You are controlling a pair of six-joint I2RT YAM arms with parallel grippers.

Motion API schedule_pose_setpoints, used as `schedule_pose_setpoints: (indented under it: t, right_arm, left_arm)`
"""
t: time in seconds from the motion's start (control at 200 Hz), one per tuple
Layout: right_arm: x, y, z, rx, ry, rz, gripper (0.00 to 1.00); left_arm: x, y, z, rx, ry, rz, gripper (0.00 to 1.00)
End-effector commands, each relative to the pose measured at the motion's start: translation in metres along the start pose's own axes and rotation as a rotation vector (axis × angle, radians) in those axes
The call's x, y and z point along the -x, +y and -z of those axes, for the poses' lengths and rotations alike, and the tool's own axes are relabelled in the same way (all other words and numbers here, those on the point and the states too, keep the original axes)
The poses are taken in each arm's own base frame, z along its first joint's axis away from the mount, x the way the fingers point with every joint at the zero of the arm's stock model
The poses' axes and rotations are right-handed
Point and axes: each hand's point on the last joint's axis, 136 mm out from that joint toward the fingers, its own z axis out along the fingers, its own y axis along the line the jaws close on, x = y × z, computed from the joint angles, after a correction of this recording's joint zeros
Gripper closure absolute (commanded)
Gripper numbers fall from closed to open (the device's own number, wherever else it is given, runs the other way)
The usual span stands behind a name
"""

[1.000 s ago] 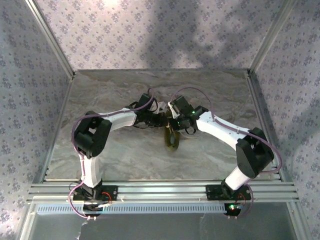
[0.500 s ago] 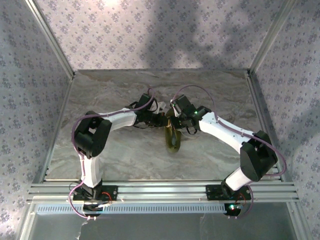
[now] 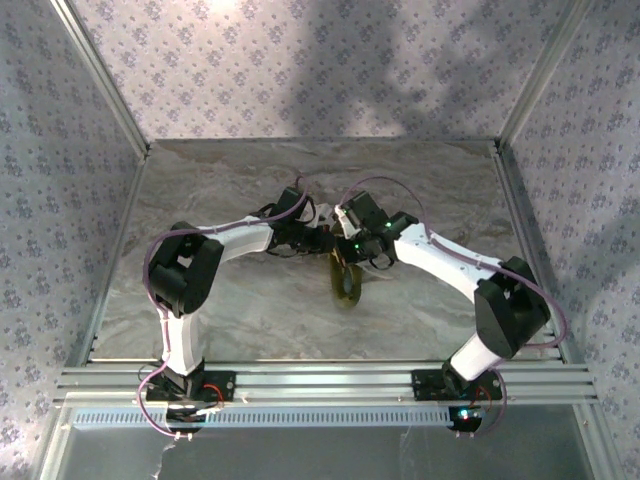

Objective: Tie the shoes

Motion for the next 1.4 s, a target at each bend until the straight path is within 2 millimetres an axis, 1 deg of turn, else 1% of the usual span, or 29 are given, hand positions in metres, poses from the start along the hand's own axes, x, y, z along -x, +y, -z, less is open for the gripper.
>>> schedule_pose_setpoints:
  t: [0.0,0.105,0.21,0.32,0.465,0.535,0.61,0.67,0.854,0.924,1.119,1.399]
  right_arm:
    - [-0.013,0.004,-0.013,0.033,0.069,-0.006,0.97]
    - [-0.020,0.000,-0.023,0.018,0.102,-0.007,0.96]
    - [-0.021,-0.002,-0.026,0.009,0.103,-0.002,0.94]
    - [-0.015,-0.003,-0.017,-0.001,0.065,0.011,0.82]
    - [-0.008,-0.003,-0.003,-0.015,0.009,0.062,0.70]
    - [-0.006,-0.005,0.003,-0.026,-0.017,0.084,0.67]
    - [-0.005,-0.008,0.008,-0.043,-0.034,0.100,0.67]
    - [-0.004,-0.011,0.010,-0.055,-0.044,0.108,0.69]
    - [-0.004,-0.021,0.005,-0.108,-0.025,0.115,0.84]
    - [-0.005,-0.025,0.001,-0.133,-0.010,0.116,0.87]
    - [-0.009,-0.031,-0.005,-0.165,0.013,0.126,0.87]
    - [-0.017,-0.029,-0.011,-0.160,0.048,0.156,0.82]
  left_arm:
    - [-0.002,-0.007,0.001,-0.020,0.008,-0.023,1.00]
    - [-0.004,-0.006,0.001,-0.018,0.010,-0.021,1.00]
    - [-0.006,-0.005,0.000,-0.020,0.011,-0.023,1.00]
    - [-0.008,-0.004,-0.001,-0.029,0.012,-0.022,1.00]
    - [-0.010,-0.004,-0.003,-0.047,0.006,-0.025,1.00]
    - [-0.010,-0.004,-0.004,-0.049,0.004,-0.025,1.00]
    - [-0.011,-0.003,-0.004,-0.048,0.007,-0.024,1.00]
    - [-0.011,-0.002,-0.005,-0.049,0.008,-0.022,1.00]
    - [-0.009,-0.004,-0.006,-0.052,0.006,-0.022,1.00]
    - [-0.010,-0.004,-0.005,-0.053,0.007,-0.023,1.00]
    - [-0.010,-0.004,-0.005,-0.052,0.010,-0.023,1.00]
    - [-0.009,-0.005,-0.005,-0.052,0.008,-0.022,1.00]
